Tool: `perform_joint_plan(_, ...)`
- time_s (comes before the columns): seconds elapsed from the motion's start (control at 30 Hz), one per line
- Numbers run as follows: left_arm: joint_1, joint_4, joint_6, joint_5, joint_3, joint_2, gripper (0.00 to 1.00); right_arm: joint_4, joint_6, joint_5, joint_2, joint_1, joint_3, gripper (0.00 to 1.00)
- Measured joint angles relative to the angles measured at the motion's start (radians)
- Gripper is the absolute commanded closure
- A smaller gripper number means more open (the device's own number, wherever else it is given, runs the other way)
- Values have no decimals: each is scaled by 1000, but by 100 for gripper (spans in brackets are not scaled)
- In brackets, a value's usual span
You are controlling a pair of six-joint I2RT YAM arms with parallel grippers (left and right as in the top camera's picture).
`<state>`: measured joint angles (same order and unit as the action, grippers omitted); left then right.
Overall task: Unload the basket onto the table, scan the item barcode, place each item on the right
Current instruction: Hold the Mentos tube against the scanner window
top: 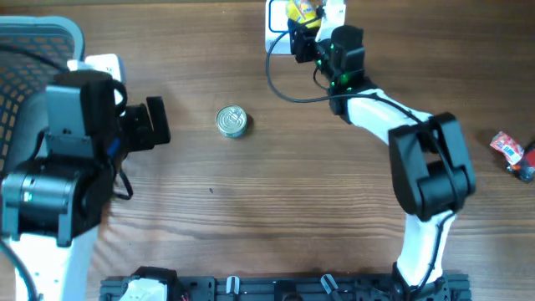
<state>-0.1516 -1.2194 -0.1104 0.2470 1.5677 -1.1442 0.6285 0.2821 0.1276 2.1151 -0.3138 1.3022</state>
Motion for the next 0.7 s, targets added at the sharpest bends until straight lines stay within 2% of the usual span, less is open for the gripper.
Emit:
perform_joint_plan(0.17, 0, 0, -3, 3, 0, -42, 0, 54, -1, -6, 67, -33, 30, 54)
perform_joint_plan(0.4, 0, 0, -16, 3, 0, -51, 0, 4, -28, -43, 222, -84, 249, 56)
perform_joint_plan(0.7, 0, -3, -16, 18, 0, -51, 0, -126, -193, -123, 241, -85, 286, 57)
